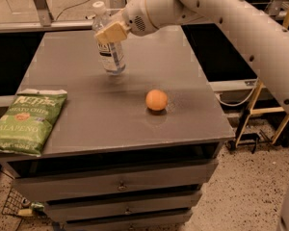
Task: Move blue plastic bottle near green jalapeno chip bag
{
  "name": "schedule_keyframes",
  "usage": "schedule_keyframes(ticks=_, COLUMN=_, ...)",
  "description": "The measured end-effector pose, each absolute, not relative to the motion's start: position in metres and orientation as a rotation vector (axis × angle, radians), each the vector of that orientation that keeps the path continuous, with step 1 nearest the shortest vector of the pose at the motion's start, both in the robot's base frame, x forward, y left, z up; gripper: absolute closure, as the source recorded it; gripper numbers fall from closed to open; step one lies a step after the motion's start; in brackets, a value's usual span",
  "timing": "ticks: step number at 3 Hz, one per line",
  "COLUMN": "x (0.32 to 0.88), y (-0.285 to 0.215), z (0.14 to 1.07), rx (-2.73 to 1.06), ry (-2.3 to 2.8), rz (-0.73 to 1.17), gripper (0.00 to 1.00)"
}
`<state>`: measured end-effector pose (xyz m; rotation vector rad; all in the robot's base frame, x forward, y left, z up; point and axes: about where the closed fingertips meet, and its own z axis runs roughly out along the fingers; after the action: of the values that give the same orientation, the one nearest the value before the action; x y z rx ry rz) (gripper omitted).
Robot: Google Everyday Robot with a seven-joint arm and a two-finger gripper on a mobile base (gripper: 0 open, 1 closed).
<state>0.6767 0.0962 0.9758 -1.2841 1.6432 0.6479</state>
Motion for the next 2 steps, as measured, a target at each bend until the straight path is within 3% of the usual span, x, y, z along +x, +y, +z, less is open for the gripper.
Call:
schedule_keyframes(ticks=1, x=0.622, y=0.090, z=0.998, rx=-1.439, ry=1.561, rz=0.685, gripper=1.00)
schedule_keyframes(ticks=2, x=0.574, y=0.103, z=0.994, rx=-1.532, ry=1.513, rz=0.800, gripper=1.00)
